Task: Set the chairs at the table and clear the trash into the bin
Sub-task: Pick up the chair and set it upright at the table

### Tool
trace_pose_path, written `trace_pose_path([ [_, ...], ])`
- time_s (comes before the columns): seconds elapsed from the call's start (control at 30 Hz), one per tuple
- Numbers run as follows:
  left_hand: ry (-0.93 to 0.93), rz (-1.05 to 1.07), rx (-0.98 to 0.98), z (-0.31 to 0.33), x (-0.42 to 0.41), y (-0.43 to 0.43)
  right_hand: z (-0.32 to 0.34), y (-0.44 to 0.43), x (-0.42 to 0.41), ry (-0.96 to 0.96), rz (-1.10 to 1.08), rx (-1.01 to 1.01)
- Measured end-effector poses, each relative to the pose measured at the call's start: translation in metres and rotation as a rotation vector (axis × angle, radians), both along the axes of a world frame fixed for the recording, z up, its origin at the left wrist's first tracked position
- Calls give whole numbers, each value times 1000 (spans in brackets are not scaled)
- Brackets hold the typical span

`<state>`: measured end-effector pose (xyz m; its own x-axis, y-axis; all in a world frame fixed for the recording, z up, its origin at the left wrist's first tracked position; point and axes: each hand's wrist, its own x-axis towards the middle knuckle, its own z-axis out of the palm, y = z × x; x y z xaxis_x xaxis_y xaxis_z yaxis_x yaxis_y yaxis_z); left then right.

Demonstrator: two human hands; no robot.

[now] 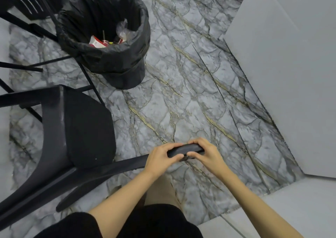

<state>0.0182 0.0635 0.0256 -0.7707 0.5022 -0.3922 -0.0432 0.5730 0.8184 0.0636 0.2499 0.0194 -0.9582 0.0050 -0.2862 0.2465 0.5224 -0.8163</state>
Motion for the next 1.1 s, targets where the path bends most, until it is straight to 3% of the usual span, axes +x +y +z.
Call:
trace_pose_path([
  [0.27,-97,82,215,124,27,22,158,20,22,45,76,222],
  [0.5,-84,165,386,198,55,-1,253,-6,37,119,144,323],
  [0.93,36,176,371,249,96,-118,302,-125,73,231,181,361],
  [1.1,84,190,362,262,101,-157,316,-155,79,278,213,269],
])
